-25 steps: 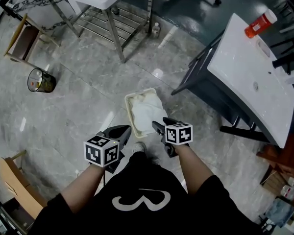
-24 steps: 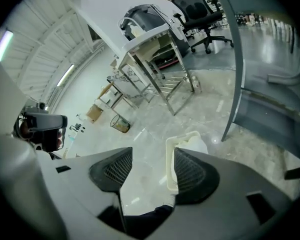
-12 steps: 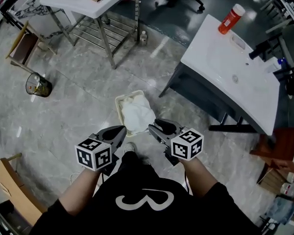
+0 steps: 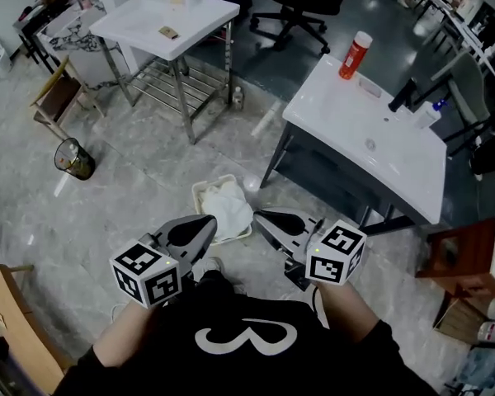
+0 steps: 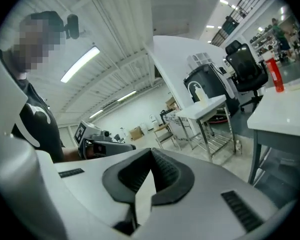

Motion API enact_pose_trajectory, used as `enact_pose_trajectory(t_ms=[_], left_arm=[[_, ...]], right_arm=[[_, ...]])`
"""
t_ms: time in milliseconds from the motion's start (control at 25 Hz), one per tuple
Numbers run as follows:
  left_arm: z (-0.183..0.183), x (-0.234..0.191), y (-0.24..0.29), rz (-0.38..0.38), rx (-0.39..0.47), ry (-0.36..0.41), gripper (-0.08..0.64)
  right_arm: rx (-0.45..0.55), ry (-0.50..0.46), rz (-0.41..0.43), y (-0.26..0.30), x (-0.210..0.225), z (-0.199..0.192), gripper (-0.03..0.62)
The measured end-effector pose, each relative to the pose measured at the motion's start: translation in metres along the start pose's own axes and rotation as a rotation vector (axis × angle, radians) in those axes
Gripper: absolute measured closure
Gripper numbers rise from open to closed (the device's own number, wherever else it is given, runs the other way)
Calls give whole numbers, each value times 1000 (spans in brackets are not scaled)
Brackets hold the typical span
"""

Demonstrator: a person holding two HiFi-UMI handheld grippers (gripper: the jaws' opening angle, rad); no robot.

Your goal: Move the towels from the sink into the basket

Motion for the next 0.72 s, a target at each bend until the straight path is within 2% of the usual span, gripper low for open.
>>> enact_pose_trajectory(t_ms=[400, 520, 720], left_arm=[[63, 99, -56, -71, 177, 180, 554], [71, 119, -64, -92, 202, 222, 554], [72, 139, -74, -113, 219, 253, 554]], right_arm=[[116, -224, 55, -56, -94, 73, 589], [152, -261, 60, -70, -112, 87, 589], [161, -301, 49, -83, -130, 89, 589]])
Point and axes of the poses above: the fingertips, and each gripper's own axes: y forward along the fingers, x to its right, z out of its top, the point moved 3 cm from there along -y, backward along the fingers, and after that the axes turned 4 degrees about x, right-handed, at the moved point
